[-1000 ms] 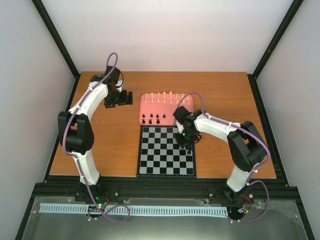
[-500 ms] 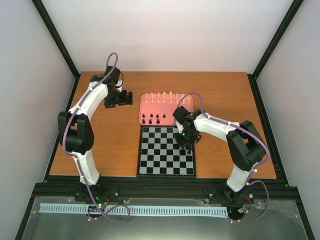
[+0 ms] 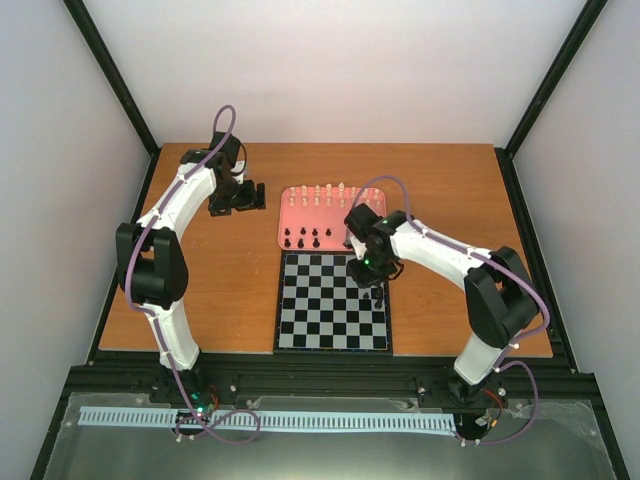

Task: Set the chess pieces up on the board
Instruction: Place the chess piece on the chessboard, then adjust the chess piece on the chessboard.

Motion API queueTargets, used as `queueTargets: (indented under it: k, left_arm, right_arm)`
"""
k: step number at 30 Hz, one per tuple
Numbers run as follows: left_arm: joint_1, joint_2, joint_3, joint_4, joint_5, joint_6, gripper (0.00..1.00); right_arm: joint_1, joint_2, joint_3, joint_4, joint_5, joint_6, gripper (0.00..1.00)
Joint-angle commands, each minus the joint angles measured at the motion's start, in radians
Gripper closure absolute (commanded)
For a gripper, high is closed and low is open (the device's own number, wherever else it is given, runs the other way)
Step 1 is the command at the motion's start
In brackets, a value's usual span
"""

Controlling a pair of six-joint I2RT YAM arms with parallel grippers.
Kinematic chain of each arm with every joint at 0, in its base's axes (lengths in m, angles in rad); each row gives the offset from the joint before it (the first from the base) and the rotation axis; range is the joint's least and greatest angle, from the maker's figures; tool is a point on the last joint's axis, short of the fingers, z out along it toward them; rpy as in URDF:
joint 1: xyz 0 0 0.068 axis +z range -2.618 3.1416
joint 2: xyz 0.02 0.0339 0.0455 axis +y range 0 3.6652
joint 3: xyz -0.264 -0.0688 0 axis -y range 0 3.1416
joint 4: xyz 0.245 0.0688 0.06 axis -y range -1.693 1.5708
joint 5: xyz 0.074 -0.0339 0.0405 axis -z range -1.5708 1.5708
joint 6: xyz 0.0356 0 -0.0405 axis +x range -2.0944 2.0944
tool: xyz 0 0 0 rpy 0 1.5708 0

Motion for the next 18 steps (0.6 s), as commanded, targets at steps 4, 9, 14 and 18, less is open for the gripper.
queueTargets:
  k: [4, 9, 14, 18]
  left_arm:
    - [0.000, -0.040, -0.004, 0.010, -0.001, -0.010, 0.00]
    - [0.000, -0.038, -0.007, 0.013, 0.007, -0.013, 0.00]
    - [0.000, -0.044, -0.012, 0.014, 0.011, -0.014, 0.00]
    - [0.000, -0.052, -0.019, 0.017, 0.008, -0.014, 0.00]
  right_arm:
    - [0.067, -0.075, 0.039, -0.134, 0.042, 0.016, 0.87]
    - [0.088, -0.070, 0.029, -0.153, 0.043, 0.027, 0.97]
    - [0.090, -0.022, 0.033, -0.143, 0.048, 0.031, 0.97]
    - [0.090, 0.033, 0.062, -0.145, 0.060, 0.027, 0.97]
